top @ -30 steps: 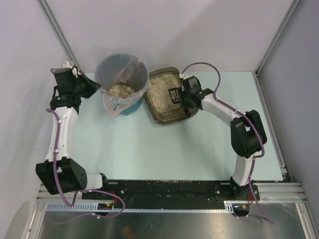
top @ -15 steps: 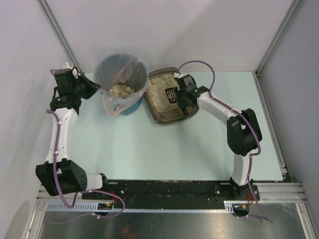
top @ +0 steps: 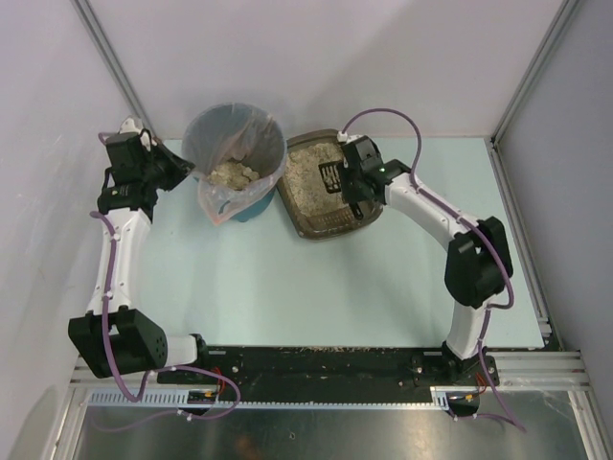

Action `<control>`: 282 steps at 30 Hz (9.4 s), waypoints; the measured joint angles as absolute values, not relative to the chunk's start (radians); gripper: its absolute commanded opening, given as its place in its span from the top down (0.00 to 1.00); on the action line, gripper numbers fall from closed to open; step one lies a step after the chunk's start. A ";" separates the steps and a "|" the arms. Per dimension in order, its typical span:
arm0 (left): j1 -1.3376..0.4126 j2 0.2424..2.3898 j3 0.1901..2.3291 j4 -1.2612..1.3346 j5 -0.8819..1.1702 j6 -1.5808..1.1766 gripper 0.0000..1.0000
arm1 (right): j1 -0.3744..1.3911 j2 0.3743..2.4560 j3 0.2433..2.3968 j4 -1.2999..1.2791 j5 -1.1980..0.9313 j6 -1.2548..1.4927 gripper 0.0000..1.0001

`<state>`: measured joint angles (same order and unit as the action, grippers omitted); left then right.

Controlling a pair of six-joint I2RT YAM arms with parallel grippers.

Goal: Clean the litter box

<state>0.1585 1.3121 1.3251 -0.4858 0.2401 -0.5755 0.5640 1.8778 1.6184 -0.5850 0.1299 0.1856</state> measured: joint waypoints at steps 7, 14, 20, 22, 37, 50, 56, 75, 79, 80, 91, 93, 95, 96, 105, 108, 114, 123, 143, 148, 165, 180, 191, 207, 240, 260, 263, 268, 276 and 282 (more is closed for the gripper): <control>0.149 1.312 1.325 -0.481 0.240 -0.571 1.00 | 0.588 1.798 1.741 -0.680 0.152 0.221 1.00; 0.145 1.310 1.324 -0.481 0.239 -0.567 1.00 | 0.645 1.795 1.976 -0.801 0.175 0.224 1.00; 0.142 1.303 1.319 -0.481 0.239 -0.567 1.00 | 0.697 1.843 2.206 -0.865 0.181 0.216 1.00; 0.141 1.297 1.314 -0.481 0.239 -0.566 1.00 | 0.717 1.870 2.264 -0.870 0.179 0.208 1.00; 0.139 1.287 1.304 -0.480 0.240 -0.564 1.00 | 0.789 2.040 2.344 -0.831 0.149 0.095 1.00; 0.138 1.287 1.304 -0.480 0.240 -0.564 1.00 | 0.777 2.085 2.360 -0.756 -0.229 0.292 1.00; 0.138 1.287 1.304 -0.479 0.241 -0.563 1.00 | 0.742 2.083 2.209 -0.523 -0.461 0.611 1.00; 0.138 1.287 1.304 -0.478 0.240 -0.557 1.00 | 0.639 2.083 1.937 -0.034 -0.746 1.384 1.00; 0.138 1.287 1.304 -0.478 0.240 -0.557 1.00 | 0.638 2.072 1.830 0.109 -0.761 1.511 1.00; 0.138 1.287 1.304 -0.478 0.240 -0.557 1.00 | 0.638 2.070 1.794 0.157 -0.763 1.554 1.00; 0.138 1.288 1.304 -0.476 0.239 -0.557 1.00 | 0.626 2.051 1.612 0.483 -0.762 1.836 1.00; 0.138 1.288 1.304 -0.476 0.239 -0.557 1.00 | 0.621 2.051 1.591 0.533 -0.757 1.877 1.00; 0.138 1.288 1.304 -0.476 0.239 -0.557 1.00 | 0.616 2.051 1.586 0.569 -0.754 1.906 1.00; 0.138 1.288 1.304 -0.476 0.240 -0.557 1.00 | 0.614 2.051 1.586 0.589 -0.751 1.920 1.00; 0.138 1.288 1.304 -0.476 0.239 -0.557 1.00 | 0.605 2.051 1.581 0.748 -0.748 1.983 1.00; 0.138 1.288 1.304 -0.476 0.239 -0.557 1.00 | 0.604 2.035 1.528 0.804 -0.736 1.988 1.00; 0.138 1.288 1.304 -0.476 0.239 -0.557 1.00 | 0.595 2.003 1.409 0.800 -0.710 1.990 1.00; 0.138 1.288 1.304 -0.476 0.239 -0.557 1.00 | 0.589 2.003 1.403 0.778 -0.688 1.990 1.00; 0.138 1.288 1.304 -0.475 0.239 -0.557 1.00 | 0.628 1.905 1.942 -0.152 -0.597 1.151 1.00; 0.138 1.288 1.304 -0.476 0.239 -0.554 1.00 | 0.625 1.880 2.035 -0.408 -0.480 0.943 1.00; 0.138 1.288 1.304 -0.475 0.237 -0.540 1.00 | 0.474 1.850 1.993 -1.001 -0.261 0.673 1.00; 0.138 1.295 1.307 -0.469 0.237 -0.540 1.00 | 0.493 2.146 2.125 -1.170 -0.076 0.549 1.00; 0.138 1.286 1.295 -0.461 0.234 -0.540 1.00 | 0.489 2.266 2.210 -1.154 -0.040 0.514 1.00; 0.138 1.281 1.288 -0.456 0.236 -0.540 1.00 | 0.487 2.422 2.349 -1.148 0.020 0.511 1.00; 0.138 1.273 1.283 -0.458 0.239 -0.539 1.00 | 0.459 2.503 2.385 -0.985 0.047 0.403 1.00; 0.137 1.253 1.268 -0.463 0.239 -0.517 1.00 | 0.443 2.460 2.152 -0.644 0.044 0.207 1.00; 0.137 1.247 1.262 -0.462 0.238 -0.514 1.00 | 0.443 2.403 2.081 -0.629 0.046 0.187 1.00; 0.137 1.245 1.258 -0.457 0.237 -0.514 1.00 | 0.445 2.291 1.974 -0.600 0.031 0.179 1.00; 0.138 1.245 1.257 -0.457 0.231 -0.514 1.00 | 0.444 2.255 1.962 -0.603 -0.052 0.182 1.00; 0.138 1.245 1.257 -0.456 0.230 -0.514 1.00 | 0.439 2.255 1.962 -0.598 -0.097 0.182 1.00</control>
